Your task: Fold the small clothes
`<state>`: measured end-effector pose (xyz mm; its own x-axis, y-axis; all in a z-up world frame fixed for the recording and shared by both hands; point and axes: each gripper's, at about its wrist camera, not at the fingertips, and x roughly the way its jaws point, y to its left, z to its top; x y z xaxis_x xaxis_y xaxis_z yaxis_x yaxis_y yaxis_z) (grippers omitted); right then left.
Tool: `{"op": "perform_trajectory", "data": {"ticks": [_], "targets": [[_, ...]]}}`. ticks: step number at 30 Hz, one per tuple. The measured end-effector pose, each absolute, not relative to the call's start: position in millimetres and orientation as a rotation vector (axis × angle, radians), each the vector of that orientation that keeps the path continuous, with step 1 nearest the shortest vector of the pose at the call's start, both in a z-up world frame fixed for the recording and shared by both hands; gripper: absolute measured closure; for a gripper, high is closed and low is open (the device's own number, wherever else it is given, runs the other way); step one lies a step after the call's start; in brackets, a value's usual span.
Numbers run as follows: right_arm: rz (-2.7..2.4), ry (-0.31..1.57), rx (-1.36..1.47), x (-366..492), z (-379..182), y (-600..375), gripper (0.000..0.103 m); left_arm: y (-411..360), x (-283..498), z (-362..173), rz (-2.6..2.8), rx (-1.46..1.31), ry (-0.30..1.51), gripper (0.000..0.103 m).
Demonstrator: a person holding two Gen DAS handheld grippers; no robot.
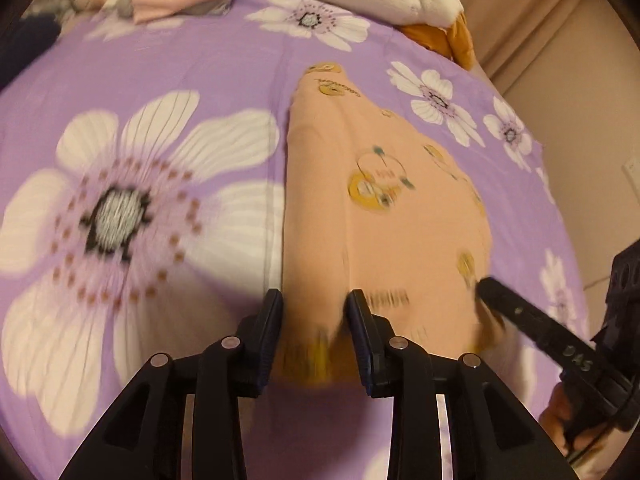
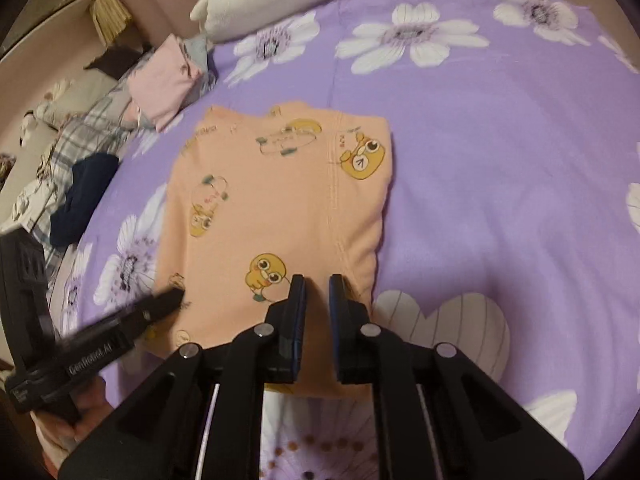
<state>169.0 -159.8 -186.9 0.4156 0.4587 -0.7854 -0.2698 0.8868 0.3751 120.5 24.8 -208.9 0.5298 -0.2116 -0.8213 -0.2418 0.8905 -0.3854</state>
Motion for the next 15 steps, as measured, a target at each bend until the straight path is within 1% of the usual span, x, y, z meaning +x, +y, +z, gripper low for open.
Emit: {"op": "perform_trajectory", "data": {"ticks": [2,3,5,6,8,11,15], "targets": [[0.521,1.033,0.201,156.7,-185.8,-161.4,0.087,22.5,106.9,-210.3,0.021,-0.445,1.018,0.072],[0.513,1.055,0.174,152.4,-193.0,-157.5,0.087,19.5,102.8,-214.4,0.034,-0.420,1.031,0.072],[0.459,1.140,0.084,153.0,-217.3,-147.6,0.091,10.4,99.8,-217.3,0.045,-0.350,1.010,0.072],[0.452,1.128,0.076,151.2,-219.9,-147.2,0.093,6.8,98.7,-216.8,0.053,-0.323,1.005,0.072],[0.458,1.118,0.086,149.1,-214.0,-146.9,0.090,0.5,95.4,-216.0,0.080,-0.288,0.993,0.072],[0.448,1.116,0.122,143.0,-220.1,-153.2,0.090,-5.1,89.2,-217.6,0.106,-0.263,0.988,0.072],[0.444,1.109,0.090,140.9,-214.8,-146.1,0.090,-18.1,88.9,-218.8,0.148,-0.176,0.990,0.072]]}}
